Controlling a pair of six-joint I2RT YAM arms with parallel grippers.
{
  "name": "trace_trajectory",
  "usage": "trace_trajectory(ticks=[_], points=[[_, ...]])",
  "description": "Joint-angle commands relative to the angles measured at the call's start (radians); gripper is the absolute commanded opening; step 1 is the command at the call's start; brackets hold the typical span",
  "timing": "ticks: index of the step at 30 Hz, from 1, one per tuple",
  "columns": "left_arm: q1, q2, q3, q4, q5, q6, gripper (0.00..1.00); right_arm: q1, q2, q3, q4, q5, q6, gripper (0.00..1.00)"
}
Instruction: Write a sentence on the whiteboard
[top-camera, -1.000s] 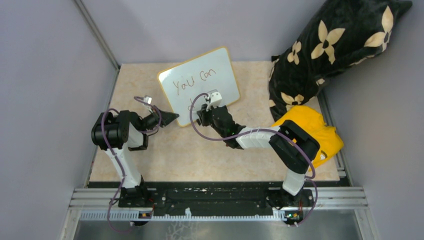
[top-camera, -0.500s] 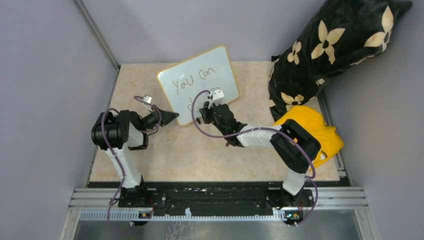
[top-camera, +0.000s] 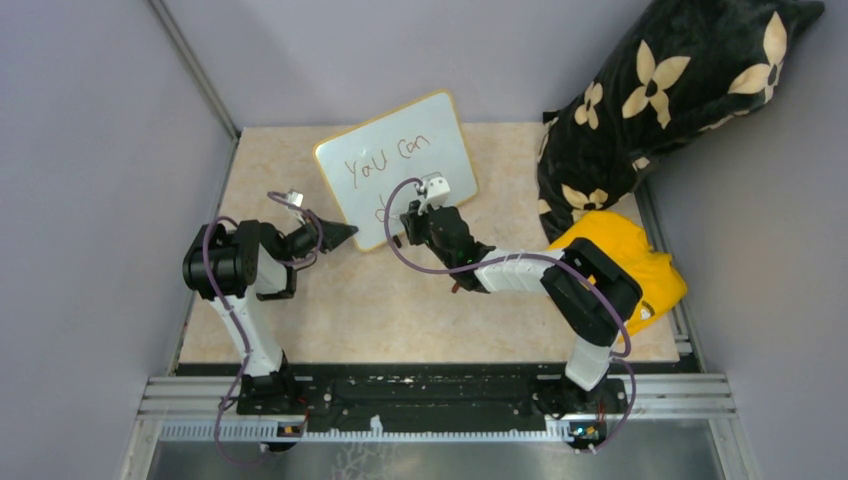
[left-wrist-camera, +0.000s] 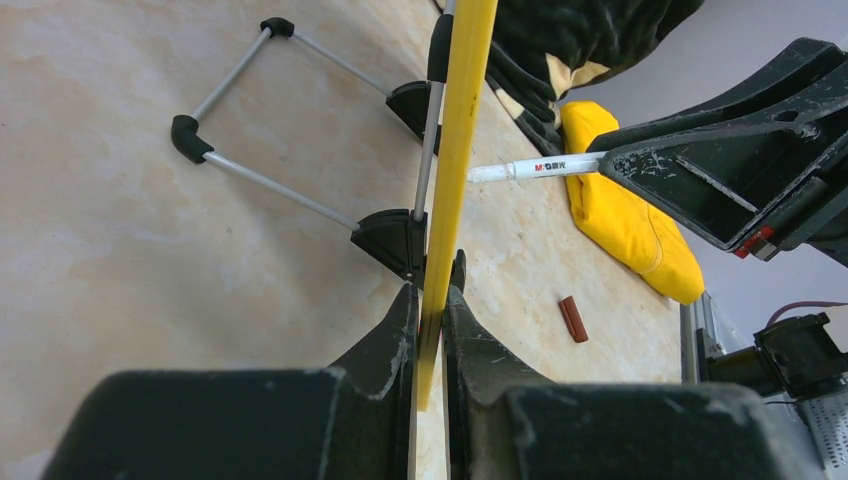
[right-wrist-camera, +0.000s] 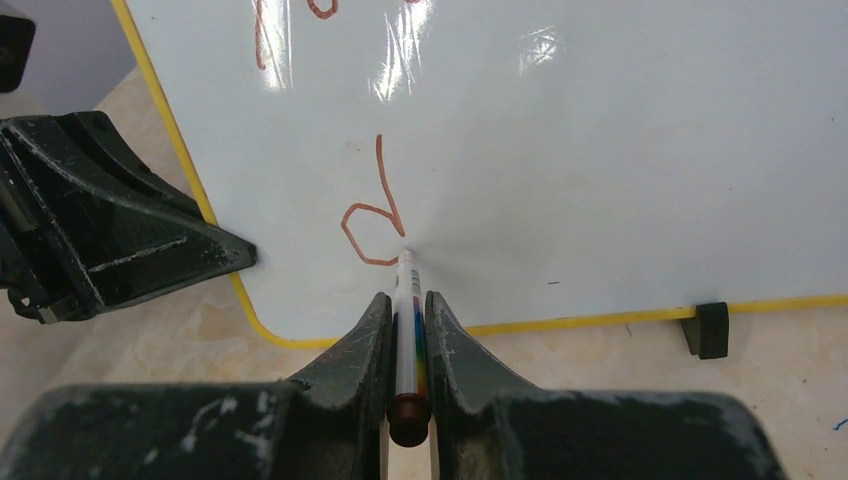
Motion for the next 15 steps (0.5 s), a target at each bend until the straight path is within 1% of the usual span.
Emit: trace_trajectory(ticks=[1, 9, 15], points=[[-0.008, 0.012, 0.005, 0.112, 0.034, -0.025, 0.0, -0.018, -0.034, 0.045, 0.071, 0.028, -0.009, 0.0], [-0.009, 0.012, 0.007, 0.109, 0.034, -0.025, 0.0, -0.017, -0.044, 0.043, 0.069, 0.023, -0.007, 0.0], [-0.009, 0.012, 0.007, 0.109, 0.034, -0.027, 0.0, -0.018, -0.1, -0.015, 0.081, -0.008, 0.02, 0.0]])
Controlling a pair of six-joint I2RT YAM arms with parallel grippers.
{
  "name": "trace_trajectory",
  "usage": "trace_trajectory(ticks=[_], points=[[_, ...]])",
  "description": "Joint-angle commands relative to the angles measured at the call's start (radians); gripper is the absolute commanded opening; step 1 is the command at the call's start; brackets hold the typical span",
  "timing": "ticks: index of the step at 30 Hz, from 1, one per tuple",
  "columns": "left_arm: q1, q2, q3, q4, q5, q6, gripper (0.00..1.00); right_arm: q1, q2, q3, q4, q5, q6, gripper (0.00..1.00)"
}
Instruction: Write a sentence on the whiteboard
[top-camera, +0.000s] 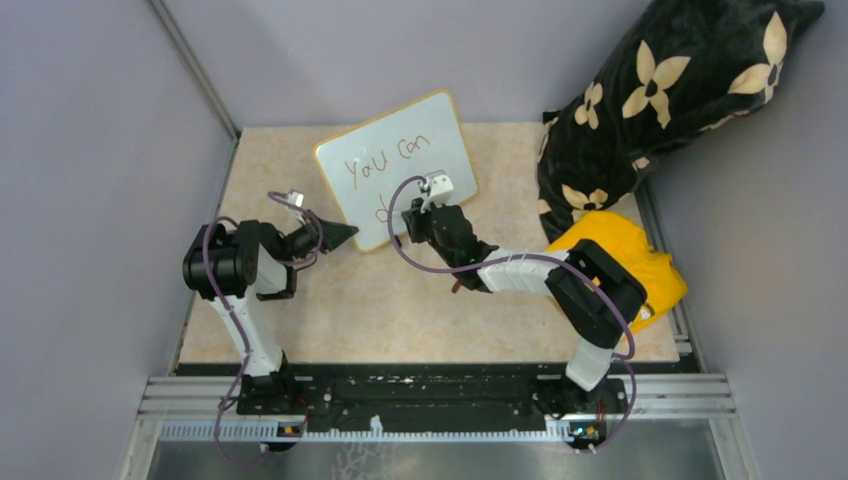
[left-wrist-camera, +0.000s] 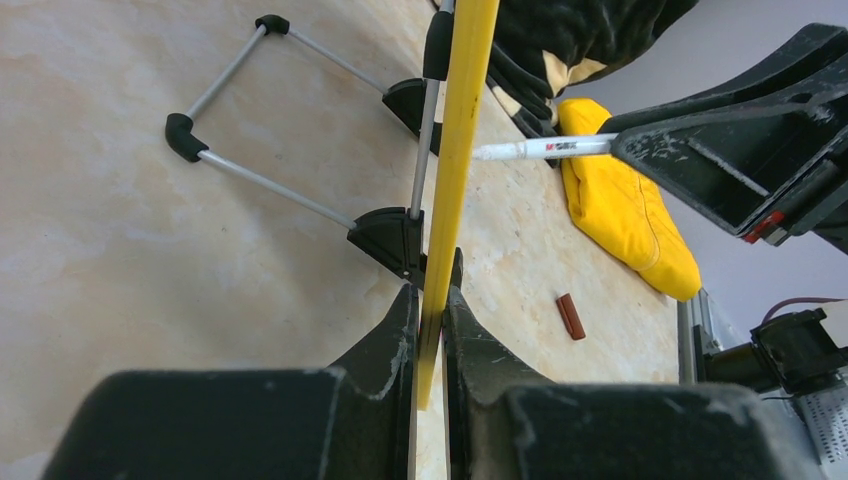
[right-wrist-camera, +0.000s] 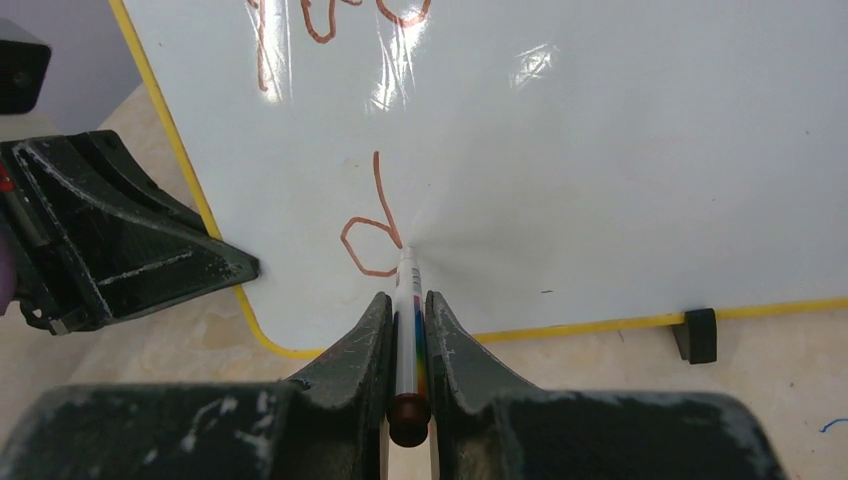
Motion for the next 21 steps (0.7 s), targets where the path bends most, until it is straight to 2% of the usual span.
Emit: trace_trajectory(ticks=[1, 7, 21], points=[[-0.009, 0.013, 0.007, 0.108, 0.03, -0.027, 0.0, -0.014, -0.101, -0.022, 0.081, -0.014, 0.025, 0.0], [-0.009, 0.013, 0.007, 0.107, 0.03, -0.027, 0.0, -0.017, -0.129, -0.039, 0.091, -0.011, 0.032, 0.0], [-0.009, 0.013, 0.008, 0.105, 0.031, -0.027, 0.0, -0.034, -0.052, 0.025, 0.088, -0.048, 0.05, 0.0]])
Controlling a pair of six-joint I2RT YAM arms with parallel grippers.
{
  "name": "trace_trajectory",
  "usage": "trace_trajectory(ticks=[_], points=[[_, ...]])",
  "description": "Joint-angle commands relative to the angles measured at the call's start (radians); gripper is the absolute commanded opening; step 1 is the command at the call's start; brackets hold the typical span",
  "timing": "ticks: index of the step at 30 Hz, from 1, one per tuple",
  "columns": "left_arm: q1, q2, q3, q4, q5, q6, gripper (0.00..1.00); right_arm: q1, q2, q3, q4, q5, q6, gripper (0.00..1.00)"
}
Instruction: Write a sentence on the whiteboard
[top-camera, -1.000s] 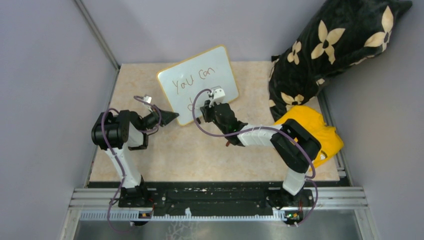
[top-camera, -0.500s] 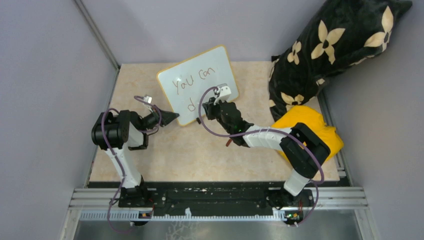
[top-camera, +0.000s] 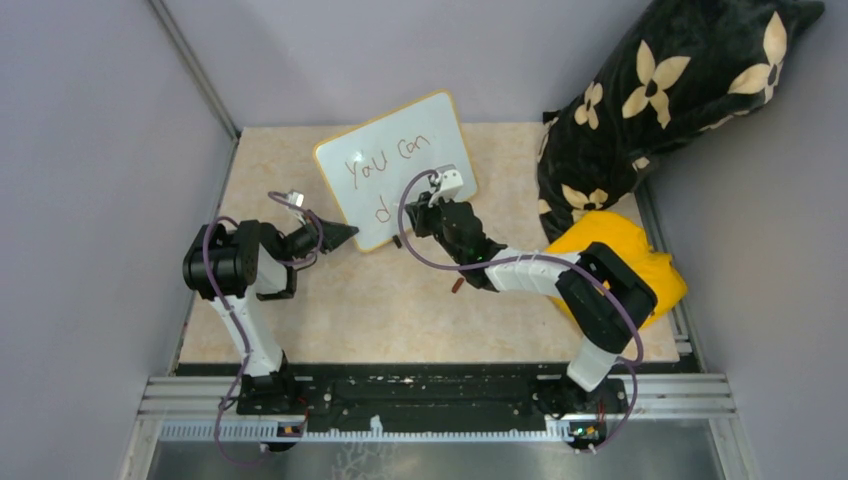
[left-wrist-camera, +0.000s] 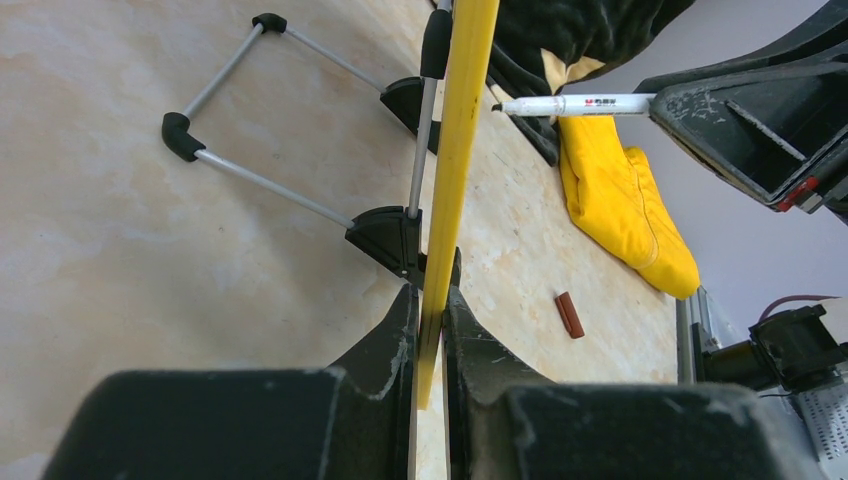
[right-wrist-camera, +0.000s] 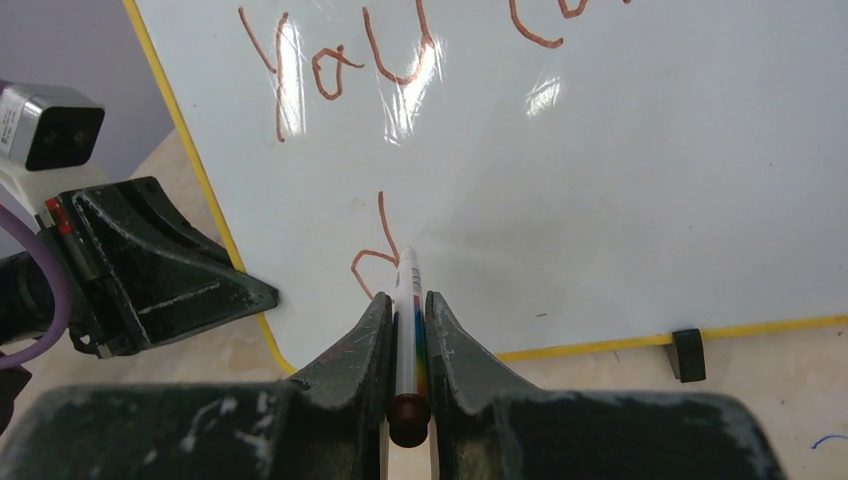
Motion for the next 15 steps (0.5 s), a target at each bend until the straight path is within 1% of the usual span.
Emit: trace_trajectory(ticks=[1, 15], points=[[-0.008, 0.013, 0.009, 0.104, 0.026, -0.026, 0.0, -0.003, 0.019, 0.057, 0.049, -0.023, 0.018, 0.0], [-0.008, 0.013, 0.009, 0.101, 0.025, -0.026, 0.0, -0.004, 0.066, 0.086, 0.016, -0.015, 0.027, 0.0]])
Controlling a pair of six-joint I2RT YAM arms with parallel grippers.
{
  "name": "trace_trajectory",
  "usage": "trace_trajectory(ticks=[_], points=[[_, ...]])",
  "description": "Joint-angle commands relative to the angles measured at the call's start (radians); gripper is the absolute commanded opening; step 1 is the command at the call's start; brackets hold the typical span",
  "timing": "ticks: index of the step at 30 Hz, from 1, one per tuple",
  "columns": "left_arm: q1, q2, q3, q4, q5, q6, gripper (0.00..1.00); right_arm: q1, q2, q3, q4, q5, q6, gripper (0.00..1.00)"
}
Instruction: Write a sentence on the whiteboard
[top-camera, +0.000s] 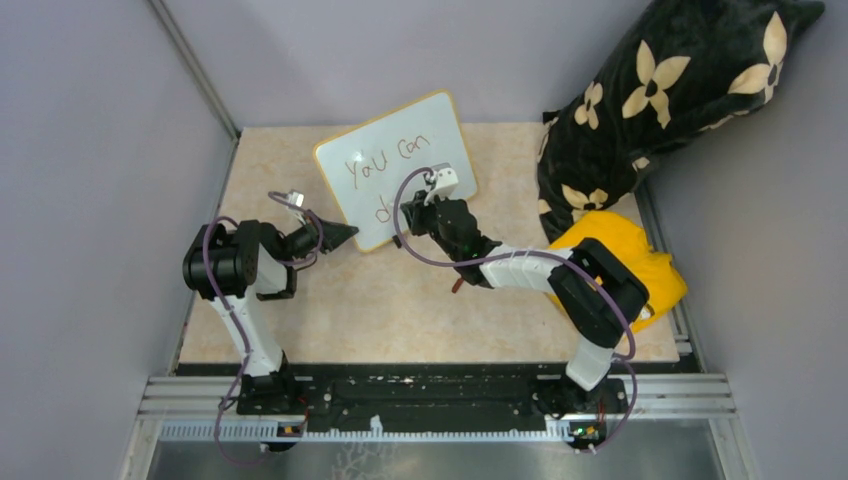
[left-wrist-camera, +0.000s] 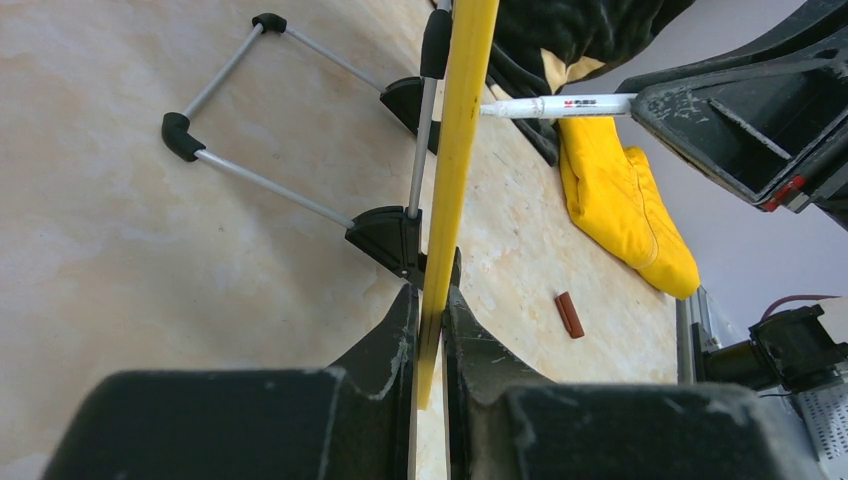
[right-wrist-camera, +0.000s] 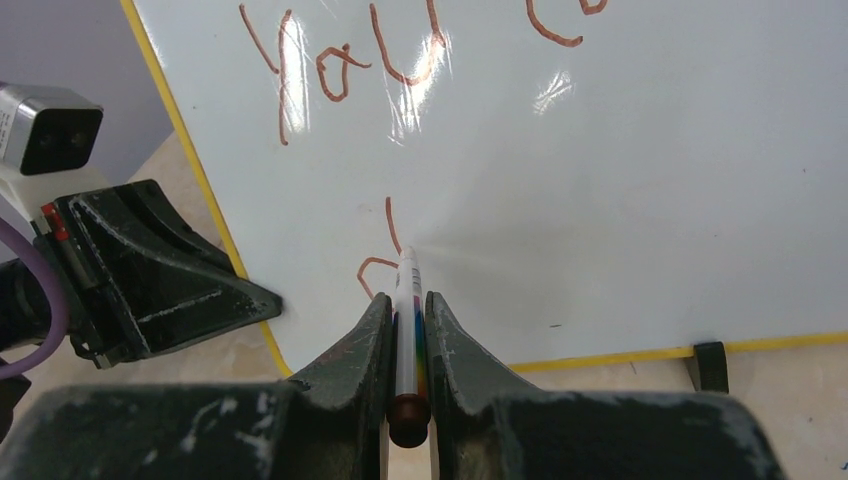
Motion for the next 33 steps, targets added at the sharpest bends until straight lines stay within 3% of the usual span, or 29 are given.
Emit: trace_trajectory(ticks=[1, 33], points=[[-0.008, 0.013, 0.009, 0.102, 0.025, -0.026, 0.0, -0.004, 0.029, 0.052, 0.02, 0.005, 0.017, 0.0], [-0.01, 0.01, 0.01, 0.092, 0.023, -0.02, 0.0, -0.015, -0.009, -0.046, 0.007, 0.064, 0.007, 0.0]])
